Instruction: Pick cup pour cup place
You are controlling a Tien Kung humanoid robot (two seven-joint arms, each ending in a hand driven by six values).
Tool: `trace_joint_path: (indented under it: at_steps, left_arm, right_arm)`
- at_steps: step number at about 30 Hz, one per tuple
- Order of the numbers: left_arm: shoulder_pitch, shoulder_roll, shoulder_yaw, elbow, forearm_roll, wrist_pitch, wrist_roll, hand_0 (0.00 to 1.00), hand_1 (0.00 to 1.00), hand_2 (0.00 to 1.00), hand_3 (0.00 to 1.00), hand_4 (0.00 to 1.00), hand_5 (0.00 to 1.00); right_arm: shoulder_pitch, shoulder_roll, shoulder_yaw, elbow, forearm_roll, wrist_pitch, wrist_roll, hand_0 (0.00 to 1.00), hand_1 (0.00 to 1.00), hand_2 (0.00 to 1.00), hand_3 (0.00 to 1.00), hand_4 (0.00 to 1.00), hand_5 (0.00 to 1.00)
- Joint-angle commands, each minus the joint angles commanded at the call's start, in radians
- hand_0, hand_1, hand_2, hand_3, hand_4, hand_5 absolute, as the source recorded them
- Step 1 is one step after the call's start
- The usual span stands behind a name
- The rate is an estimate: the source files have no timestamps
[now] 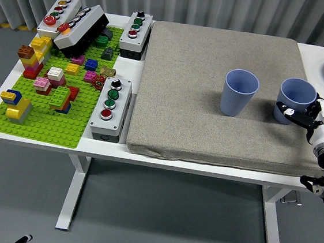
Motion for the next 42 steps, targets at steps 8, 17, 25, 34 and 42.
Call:
trace_joint_path:
  at_steps: [8, 17, 25, 34, 42]
  left_arm:
    - [0.000, -0.001, -0.005, 0.000, 0.004, 0.001, 0.000, 0.836, 0.813, 0.862, 0.778, 0.615, 0.998]
    - [-0.002, -0.002, -0.008, 0.000, 0.006, 0.001, 0.000, 0.836, 0.813, 0.862, 0.778, 0.615, 0.998]
    - [-0.001, -0.003, -0.011, 0.000, 0.007, 0.001, 0.000, 0.836, 0.813, 0.862, 0.778, 0.615, 0.998]
    - [-0.001, -0.003, -0.015, 0.000, 0.009, 0.002, 0.000, 0.836, 0.812, 0.862, 0.778, 0.615, 0.998]
    - [0.001, -0.002, -0.016, 0.000, 0.009, 0.001, 0.001, 0.836, 0.813, 0.861, 0.778, 0.616, 0.998]
  right_arm:
    - [0.000, -0.001, 0.010, 0.002, -0.006, 0.015, -0.020, 0.910, 0.853, 0.882, 0.919, 0.735, 0.056]
    - [0.003, -0.003, 0.029, -0.006, -0.008, 0.055, -0.030, 0.931, 0.893, 0.972, 0.972, 0.812, 0.163]
    - [0.003, -0.008, 0.053, 0.002, -0.053, 0.104, -0.064, 0.973, 0.935, 0.998, 0.998, 0.872, 0.214]
    - [0.001, -0.010, 0.066, 0.009, -0.081, 0.142, -0.100, 0.986, 0.976, 0.998, 0.998, 0.888, 0.236]
    - [-0.002, -0.014, 0.081, 0.016, -0.089, 0.157, -0.115, 0.990, 0.981, 0.998, 0.998, 0.890, 0.232]
